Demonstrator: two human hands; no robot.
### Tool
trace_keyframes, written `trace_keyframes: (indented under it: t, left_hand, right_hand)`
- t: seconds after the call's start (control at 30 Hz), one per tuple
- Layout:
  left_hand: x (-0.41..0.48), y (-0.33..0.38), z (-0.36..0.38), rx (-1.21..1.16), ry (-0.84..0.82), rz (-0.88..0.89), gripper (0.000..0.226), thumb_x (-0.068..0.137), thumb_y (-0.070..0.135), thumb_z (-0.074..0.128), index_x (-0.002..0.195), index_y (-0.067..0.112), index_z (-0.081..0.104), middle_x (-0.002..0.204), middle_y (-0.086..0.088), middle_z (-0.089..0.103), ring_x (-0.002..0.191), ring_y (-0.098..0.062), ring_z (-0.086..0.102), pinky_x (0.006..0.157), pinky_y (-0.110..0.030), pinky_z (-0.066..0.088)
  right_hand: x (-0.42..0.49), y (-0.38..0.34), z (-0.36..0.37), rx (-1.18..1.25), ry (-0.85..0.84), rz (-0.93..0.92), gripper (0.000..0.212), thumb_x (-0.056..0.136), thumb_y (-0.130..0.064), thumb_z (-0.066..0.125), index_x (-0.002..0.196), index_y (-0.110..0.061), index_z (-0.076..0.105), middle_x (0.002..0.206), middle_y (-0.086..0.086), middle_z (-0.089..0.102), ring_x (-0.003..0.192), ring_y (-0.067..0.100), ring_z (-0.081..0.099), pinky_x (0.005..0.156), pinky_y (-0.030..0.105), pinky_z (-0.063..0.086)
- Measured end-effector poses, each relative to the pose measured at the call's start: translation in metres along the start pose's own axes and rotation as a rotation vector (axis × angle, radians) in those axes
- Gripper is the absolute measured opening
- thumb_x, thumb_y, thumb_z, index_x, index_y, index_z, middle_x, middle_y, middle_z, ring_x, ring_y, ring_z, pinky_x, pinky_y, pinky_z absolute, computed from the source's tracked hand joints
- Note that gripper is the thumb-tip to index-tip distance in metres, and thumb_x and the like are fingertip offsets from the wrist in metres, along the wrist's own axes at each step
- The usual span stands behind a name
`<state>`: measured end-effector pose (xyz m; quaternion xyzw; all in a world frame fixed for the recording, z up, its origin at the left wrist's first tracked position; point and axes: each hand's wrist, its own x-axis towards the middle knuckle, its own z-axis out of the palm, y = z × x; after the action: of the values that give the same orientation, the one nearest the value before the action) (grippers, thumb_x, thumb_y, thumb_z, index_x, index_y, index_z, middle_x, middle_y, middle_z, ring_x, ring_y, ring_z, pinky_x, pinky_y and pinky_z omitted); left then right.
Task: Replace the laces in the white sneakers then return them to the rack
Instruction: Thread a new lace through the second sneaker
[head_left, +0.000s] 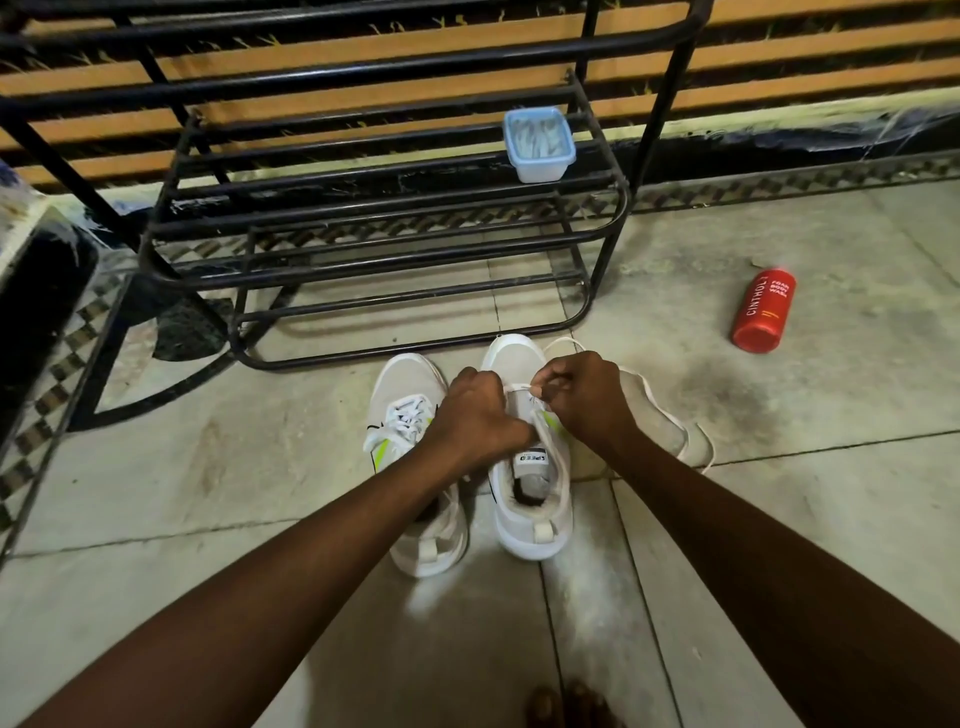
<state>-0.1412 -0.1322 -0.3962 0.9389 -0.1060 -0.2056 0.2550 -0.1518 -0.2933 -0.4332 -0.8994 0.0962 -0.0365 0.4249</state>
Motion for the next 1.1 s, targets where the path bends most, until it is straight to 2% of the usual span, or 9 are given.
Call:
trace_keyframes:
  t: [0.07,0.2,0.33,0.43,0.53,0.67,0.83,0.97,1.1]
  left_hand:
    - [0.000,-0.003,-0.003,-0.053,0.003,-0.017,0.037,0.062,0.038,0.076,0.066,0.015,0.048,0.074,0.000,0.042,0.079,-0.020,0.045,0.056,-0.025,0.029]
    - [0.001,-0.007,-0.008,-0.180,-0.031,-0.070,0.020,0.067,0.019,0.077,0.078,0.004,0.070,0.074,-0.012,0.067,0.073,-0.026,0.067,0.047,-0.027,0.046]
    - [-0.002,-0.013,-0.009,-0.356,-0.057,-0.149,0.037,0.064,0.021,0.075,0.099,0.009,0.072,0.094,-0.011,0.076,0.084,-0.023,0.074,0.072,-0.039,0.061]
    - [-0.004,-0.012,-0.008,-0.467,-0.080,-0.168,0.053,0.055,0.025,0.067,0.106,0.010,0.069,0.099,-0.015,0.074,0.077,-0.021,0.070,0.073,-0.044,0.062]
    - [-0.005,-0.012,-0.008,-0.502,-0.105,-0.188,0.061,0.056,0.024,0.067,0.114,0.009,0.065,0.103,-0.014,0.073,0.081,-0.027,0.072,0.072,-0.049,0.062]
    - [-0.002,-0.016,-0.006,-0.565,-0.143,-0.226,0.052,0.073,0.012,0.078,0.122,0.008,0.060,0.102,-0.013,0.068,0.071,-0.028,0.067,0.066,-0.048,0.059]
    - [0.001,-0.018,-0.004,-0.594,-0.173,-0.237,0.042,0.083,0.002,0.072,0.124,0.001,0.061,0.097,-0.023,0.067,0.068,-0.030,0.061,0.055,-0.039,0.052]
    - [0.002,-0.019,-0.003,-0.644,-0.162,-0.250,0.043,0.082,-0.005,0.071,0.124,-0.002,0.061,0.106,-0.033,0.068,0.078,-0.030,0.062,0.067,-0.042,0.052]
    - [0.005,-0.015,-0.002,-0.625,-0.163,-0.265,0.046,0.081,-0.007,0.069,0.126,-0.002,0.060,0.097,-0.020,0.063,0.079,-0.029,0.060,0.070,-0.041,0.051]
  right_hand:
    - [-0.001,-0.003,0.002,-0.048,0.020,-0.051,0.016,0.076,0.001,0.073,0.072,-0.013,0.078,0.071,0.000,0.075,0.069,0.012,0.067,0.070,0.005,0.041]
    - [-0.003,-0.010,0.004,-0.068,0.014,-0.093,0.018,0.072,-0.005,0.064,0.070,-0.016,0.077,0.070,-0.003,0.072,0.073,0.016,0.065,0.075,0.030,0.051]
    - [-0.002,-0.016,0.008,-0.198,-0.083,-0.045,0.017,0.076,-0.013,0.062,0.074,-0.020,0.078,0.070,-0.009,0.058,0.087,0.023,0.065,0.077,0.037,0.053]
    - [0.001,-0.021,0.010,-0.346,-0.171,-0.022,0.019,0.080,-0.016,0.059,0.082,-0.021,0.077,0.093,-0.002,0.065,0.101,0.026,0.062,0.086,0.042,0.052]
    - [0.003,-0.026,0.012,-0.369,-0.199,0.019,0.021,0.079,-0.016,0.057,0.085,-0.021,0.076,0.097,-0.003,0.070,0.104,0.025,0.062,0.090,0.043,0.051]
    - [0.001,-0.026,0.013,-0.282,-0.174,0.123,0.021,0.082,-0.017,0.057,0.090,-0.018,0.076,0.096,-0.002,0.072,0.105,0.027,0.062,0.094,0.045,0.050]
    - [0.000,-0.026,0.022,-0.106,-0.079,0.301,0.022,0.089,-0.017,0.056,0.102,-0.014,0.073,0.111,0.005,0.070,0.114,0.026,0.061,0.102,0.046,0.047]
    - [0.001,-0.024,0.025,-0.024,-0.054,0.362,0.019,0.086,-0.015,0.058,0.097,-0.015,0.074,0.108,0.004,0.072,0.111,0.025,0.063,0.102,0.045,0.046]
    - [-0.004,-0.027,0.033,-0.206,-0.060,0.281,0.015,0.082,-0.016,0.059,0.087,-0.020,0.073,0.086,-0.005,0.071,0.094,0.016,0.063,0.084,0.034,0.031]
